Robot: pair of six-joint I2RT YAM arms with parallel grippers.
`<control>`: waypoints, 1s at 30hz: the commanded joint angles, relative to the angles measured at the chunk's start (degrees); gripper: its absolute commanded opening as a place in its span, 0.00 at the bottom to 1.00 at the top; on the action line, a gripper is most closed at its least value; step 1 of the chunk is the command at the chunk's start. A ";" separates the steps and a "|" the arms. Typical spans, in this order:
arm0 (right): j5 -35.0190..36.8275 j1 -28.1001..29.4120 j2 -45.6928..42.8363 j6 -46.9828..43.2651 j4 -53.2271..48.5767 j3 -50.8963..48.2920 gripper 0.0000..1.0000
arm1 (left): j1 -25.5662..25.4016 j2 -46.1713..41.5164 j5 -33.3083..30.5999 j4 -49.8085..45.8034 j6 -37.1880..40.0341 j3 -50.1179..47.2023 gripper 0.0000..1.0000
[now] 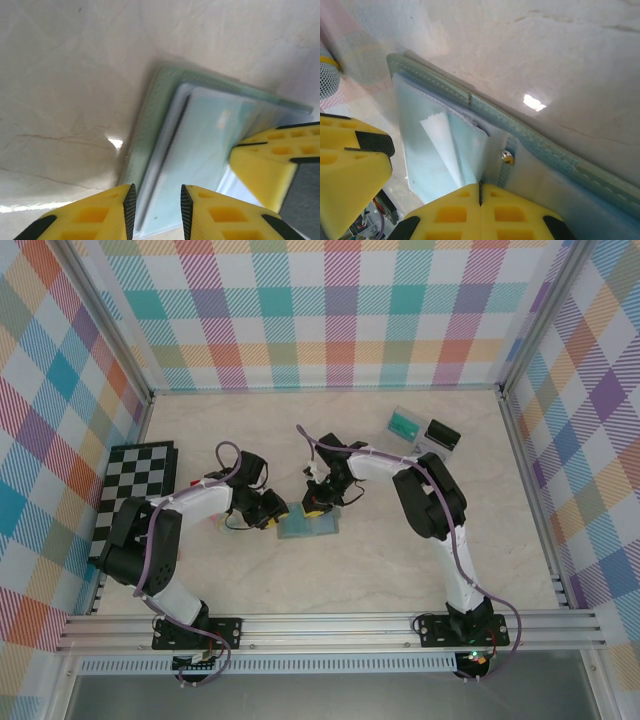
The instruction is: Take the credit cards out of the card holder
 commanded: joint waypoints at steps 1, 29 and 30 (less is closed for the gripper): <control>3.09 0.34 -0.81 0.79 -1.60 -0.51 0.00 | -0.58 0.51 3.02 0.47 1.29 -0.96 0.31; 3.07 0.33 0.53 0.79 -2.66 -0.31 0.00 | -0.58 -0.46 7.93 2.90 4.03 0.79 0.17; 2.75 0.34 0.41 0.92 -2.52 -0.32 0.00 | -0.58 -0.44 8.10 2.94 4.08 0.80 0.17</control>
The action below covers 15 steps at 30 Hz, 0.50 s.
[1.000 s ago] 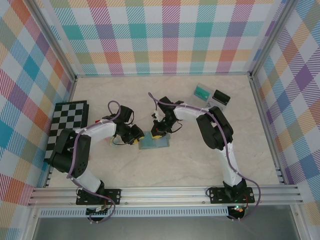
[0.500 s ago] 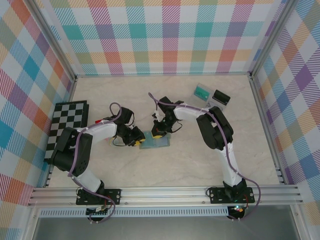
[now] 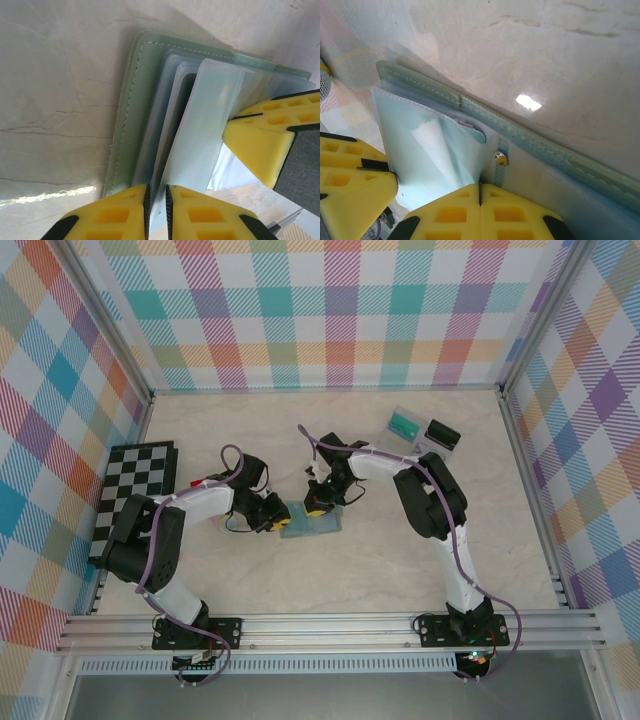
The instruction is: Take the credit cards out of the card holder
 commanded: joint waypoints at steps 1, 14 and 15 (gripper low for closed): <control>1.15 0.32 0.17 0.79 -1.66 -0.32 0.00 | -0.58 -1.71 2.51 1.47 1.48 1.10 0.17; -2.74 0.32 -4.19 2.95 0.27 -0.13 0.09 | -0.58 -2.33 4.54 3.51 1.35 0.78 0.19; -3.00 0.30 -4.23 3.07 0.17 -0.21 0.09 | -0.57 -2.32 4.85 3.74 1.36 0.78 0.19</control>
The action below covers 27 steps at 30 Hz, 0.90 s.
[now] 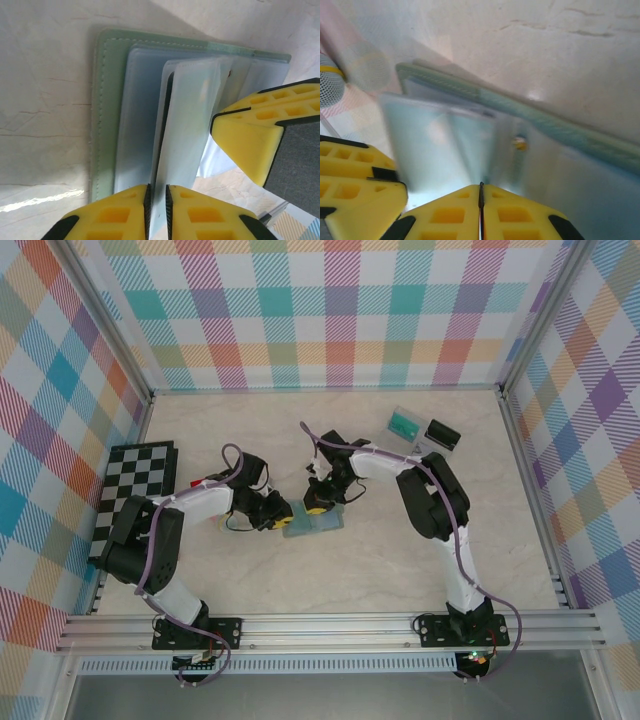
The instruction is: Take the credit cards out of the card holder
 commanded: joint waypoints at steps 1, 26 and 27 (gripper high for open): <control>-2.39 0.36 -2.89 1.28 0.22 -0.30 0.10 | -0.66 -1.76 2.38 2.23 1.01 0.86 0.20; 5.51 0.99 -0.76 -0.72 -3.84 -0.68 0.18 | -1.78 3.98 -1.24 0.45 -0.76 3.05 0.28; 5.68 1.06 -0.47 -0.81 -4.08 -0.59 0.18 | -1.81 4.34 -1.51 0.42 -0.94 3.11 0.28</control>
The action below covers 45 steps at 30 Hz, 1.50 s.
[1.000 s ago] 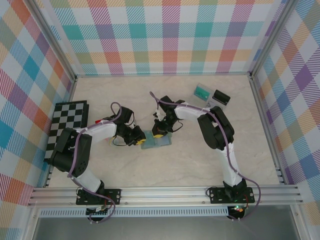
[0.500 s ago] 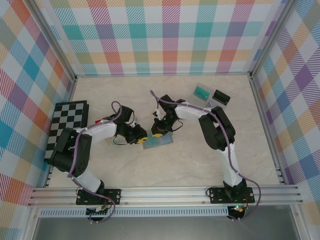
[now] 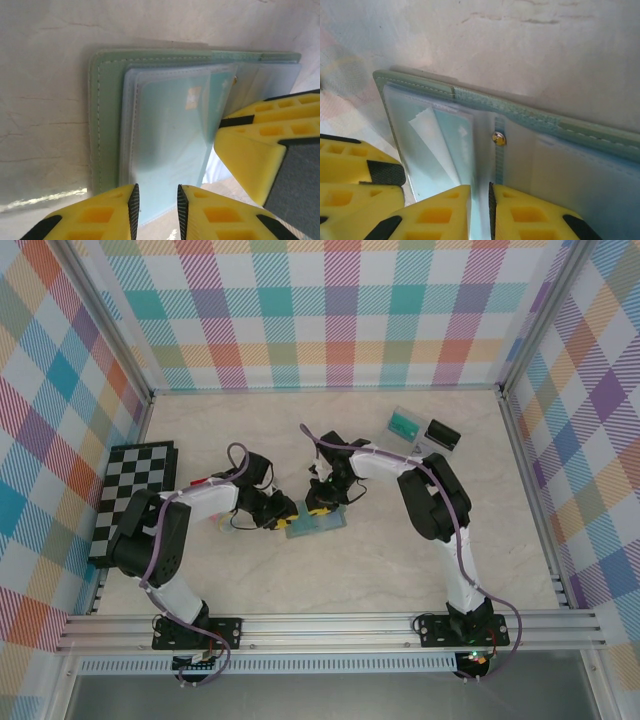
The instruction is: Take the credit cards out of the card holder
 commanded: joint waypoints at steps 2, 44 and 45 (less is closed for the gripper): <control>0.97 0.70 0.71 -1.55 -2.62 -0.04 0.18 | -0.67 1.74 -1.40 -0.55 -0.78 1.51 0.29; 13.22 2.92 6.57 -3.05 -9.16 2.65 0.13 | -0.72 -1.72 -3.57 -2.20 0.34 3.14 0.22; 13.14 2.92 6.57 -3.02 -9.07 2.65 0.13 | -0.71 -1.28 -3.40 -2.16 0.39 3.25 0.23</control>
